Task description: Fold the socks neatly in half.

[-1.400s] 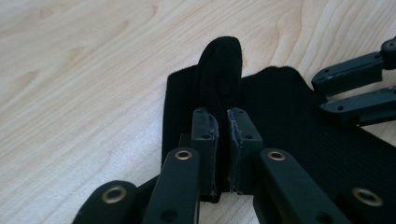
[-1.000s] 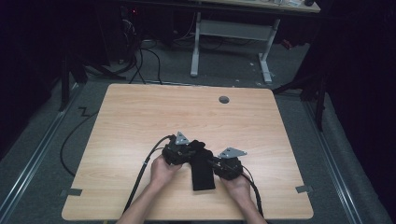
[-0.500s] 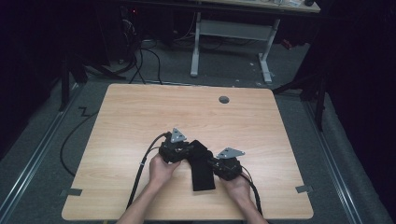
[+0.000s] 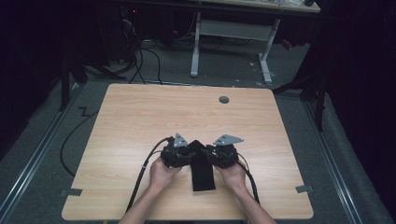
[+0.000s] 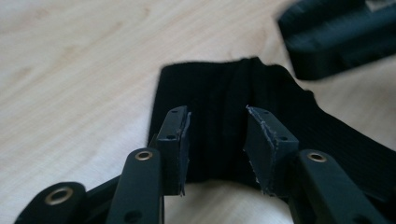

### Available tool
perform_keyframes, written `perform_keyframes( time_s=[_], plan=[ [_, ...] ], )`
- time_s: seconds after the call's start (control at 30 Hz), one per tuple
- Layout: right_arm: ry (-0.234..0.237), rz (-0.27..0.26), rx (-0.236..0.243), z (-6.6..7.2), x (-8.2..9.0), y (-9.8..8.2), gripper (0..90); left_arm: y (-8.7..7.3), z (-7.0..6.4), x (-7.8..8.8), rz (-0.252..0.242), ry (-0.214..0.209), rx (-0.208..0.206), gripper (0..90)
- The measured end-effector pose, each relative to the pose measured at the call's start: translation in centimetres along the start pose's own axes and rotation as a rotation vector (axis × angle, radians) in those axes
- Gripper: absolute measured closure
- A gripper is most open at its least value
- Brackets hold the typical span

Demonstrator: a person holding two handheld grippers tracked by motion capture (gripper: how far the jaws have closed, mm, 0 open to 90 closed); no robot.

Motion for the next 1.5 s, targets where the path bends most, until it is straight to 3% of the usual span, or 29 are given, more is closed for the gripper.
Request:
perform_keyframes(
  time_s=[0.1,0.3,0.5,0.6,0.9,1.13,1.23,1.4,1.5],
  plan=[
    [-0.007,-0.004,-0.008,0.2,-1.0,0.7,70.2,-0.5,-0.2,-0.2,0.003,-0.015,0.007,62.9],
    [-0.009,0.052,-0.02,0.1,-2.9,0.2,74.9,-1.1,0.2,0.1,-0.011,-0.032,0.038,70.1],
    [-0.001,0.069,-0.004,-0.3,-2.1,-1.1,82.6,-0.9,0.7,0.5,-0.036,-0.018,0.085,76.0],
    [0.003,0.087,0.004,-0.2,-2.1,-1.9,82.7,-1.2,0.8,0.1,-0.003,-0.014,0.077,81.1],
    [-0.002,0.088,0.02,-0.3,-2.2,-2.4,79.8,-1.3,1.0,0.0,-0.005,-0.023,0.09,81.6],
    [-0.01,0.063,0.008,-0.3,-1.7,-1.9,73.0,-1.0,1.6,0.5,-0.017,0.008,0.119,73.8],
    [-0.01,0.051,0.005,-0.2,-1.2,-1.7,74.1,-0.5,1.9,0.7,-0.028,0.044,0.116,62.6],
    [-0.005,0.031,0.018,0.1,-0.2,-1.5,77.1,0.4,2.5,0.7,-0.061,0.067,0.14,52.3],
    [0.002,0.025,0.029,0.3,0.2,-1.5,78.2,1.0,3.1,0.2,-0.039,0.089,0.15,48.4]
  ],
)
Point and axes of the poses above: each handheld gripper's, and its own axes: x roughly backward along the jaws, y roughly out of its top, z roughly to its left, the point moved 1 cm from there along -x, roughly forward along the jaws, and after that the axes turned 10 degrees about -z, right-handed, at the moved point
